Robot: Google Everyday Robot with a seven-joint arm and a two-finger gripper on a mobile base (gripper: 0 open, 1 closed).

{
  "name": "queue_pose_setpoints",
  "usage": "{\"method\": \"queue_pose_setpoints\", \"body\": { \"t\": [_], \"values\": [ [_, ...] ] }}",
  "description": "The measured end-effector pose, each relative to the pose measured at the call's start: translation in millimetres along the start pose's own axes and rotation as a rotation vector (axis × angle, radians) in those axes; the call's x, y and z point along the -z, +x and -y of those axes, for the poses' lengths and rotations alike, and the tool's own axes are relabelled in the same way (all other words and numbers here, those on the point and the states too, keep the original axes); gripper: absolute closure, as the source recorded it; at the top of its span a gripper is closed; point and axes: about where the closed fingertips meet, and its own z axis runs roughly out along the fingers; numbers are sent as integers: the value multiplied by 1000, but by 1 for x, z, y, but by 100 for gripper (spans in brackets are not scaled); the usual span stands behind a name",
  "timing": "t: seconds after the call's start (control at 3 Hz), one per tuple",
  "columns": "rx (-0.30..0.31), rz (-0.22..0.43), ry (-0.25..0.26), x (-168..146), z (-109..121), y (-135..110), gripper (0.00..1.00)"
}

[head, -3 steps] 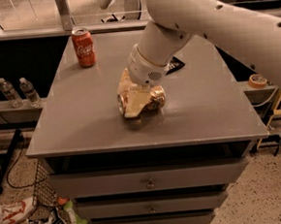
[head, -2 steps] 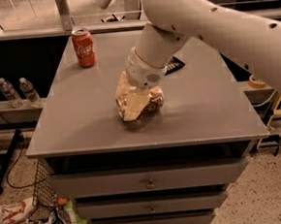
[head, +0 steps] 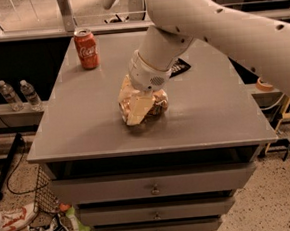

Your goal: Knock orange can over

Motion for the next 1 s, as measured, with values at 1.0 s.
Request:
{"method": "queue_pose_setpoints", "body": {
  "t": [1.0],
  "values": [
    [4,0,-6,-3,-1,-2,0]
  ]
}}
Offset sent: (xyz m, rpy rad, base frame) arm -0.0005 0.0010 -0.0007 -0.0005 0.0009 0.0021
